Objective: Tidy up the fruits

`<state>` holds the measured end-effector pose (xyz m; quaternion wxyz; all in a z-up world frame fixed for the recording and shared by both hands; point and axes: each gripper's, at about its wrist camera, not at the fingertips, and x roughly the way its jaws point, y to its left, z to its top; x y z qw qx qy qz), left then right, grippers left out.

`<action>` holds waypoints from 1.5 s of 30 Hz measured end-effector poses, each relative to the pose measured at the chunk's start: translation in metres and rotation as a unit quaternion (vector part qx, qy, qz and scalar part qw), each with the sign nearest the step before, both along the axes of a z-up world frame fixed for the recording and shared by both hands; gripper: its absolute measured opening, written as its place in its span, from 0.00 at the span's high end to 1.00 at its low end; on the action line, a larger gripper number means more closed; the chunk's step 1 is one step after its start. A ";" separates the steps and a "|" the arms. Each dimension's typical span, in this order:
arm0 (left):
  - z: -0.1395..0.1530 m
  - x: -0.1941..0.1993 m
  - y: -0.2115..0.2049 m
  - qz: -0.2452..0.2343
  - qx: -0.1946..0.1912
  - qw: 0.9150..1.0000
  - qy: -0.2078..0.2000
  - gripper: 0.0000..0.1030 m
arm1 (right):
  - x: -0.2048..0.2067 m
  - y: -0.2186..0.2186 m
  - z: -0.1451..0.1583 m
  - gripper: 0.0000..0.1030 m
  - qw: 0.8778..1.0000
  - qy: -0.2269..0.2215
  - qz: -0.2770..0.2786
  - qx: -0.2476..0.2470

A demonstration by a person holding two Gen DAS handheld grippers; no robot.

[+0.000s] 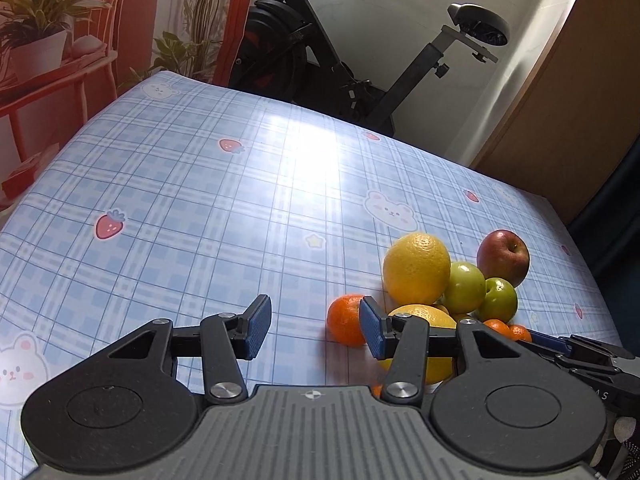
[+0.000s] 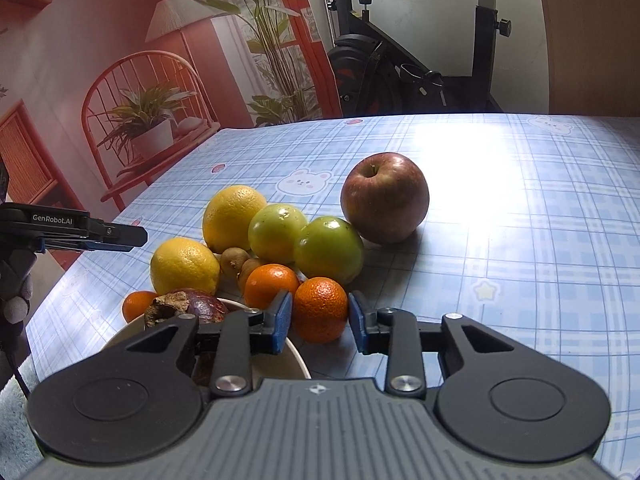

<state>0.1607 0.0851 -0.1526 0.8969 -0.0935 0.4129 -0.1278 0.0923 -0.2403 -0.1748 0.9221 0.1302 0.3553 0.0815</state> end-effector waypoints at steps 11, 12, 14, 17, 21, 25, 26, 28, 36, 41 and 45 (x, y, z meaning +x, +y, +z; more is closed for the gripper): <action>-0.018 0.028 -0.006 0.022 -0.068 0.996 0.061 0.51 | -0.008 -0.004 0.002 0.68 1.000 -0.002 -0.017 -0.017; -0.020 0.030 -0.007 0.025 -0.073 0.995 0.066 0.51 | -0.008 -0.004 0.002 0.68 1.000 -0.002 -0.016 -0.017; -0.024 0.033 -0.009 0.028 -0.082 0.993 0.078 0.52 | -0.008 -0.004 0.002 0.68 1.000 -0.003 -0.016 -0.019; -0.027 0.035 -0.011 0.033 -0.085 0.992 0.083 0.52 | -0.008 -0.004 0.002 0.68 1.000 -0.003 -0.016 -0.019; -0.029 0.037 -0.012 0.033 -0.088 0.992 0.082 0.58 | -0.008 -0.004 0.002 0.68 1.000 -0.003 -0.016 -0.019; -0.025 0.034 -0.015 0.032 -0.081 0.993 0.076 0.66 | -0.009 -0.003 0.004 0.68 1.000 -0.004 -0.018 -0.020; -0.023 0.033 -0.016 0.031 -0.069 0.995 0.070 0.66 | -0.009 -0.003 0.004 0.68 1.000 -0.004 -0.018 -0.019; -0.020 0.030 -0.014 0.031 -0.061 0.996 0.061 0.67 | -0.012 -0.004 0.006 0.68 1.000 -0.008 -0.020 -0.019; 0.009 0.008 -0.006 0.018 -0.045 0.999 0.022 0.67 | -0.019 -0.004 0.015 0.68 0.999 -0.020 -0.023 -0.016; 0.031 -0.020 -0.012 -0.022 -0.031 0.999 -0.011 0.66 | -0.029 0.001 0.025 0.68 0.999 -0.031 -0.019 -0.012; 0.037 -0.042 -0.020 -0.057 -0.035 0.998 -0.021 0.66 | -0.037 0.010 0.030 0.68 0.999 -0.034 -0.005 -0.019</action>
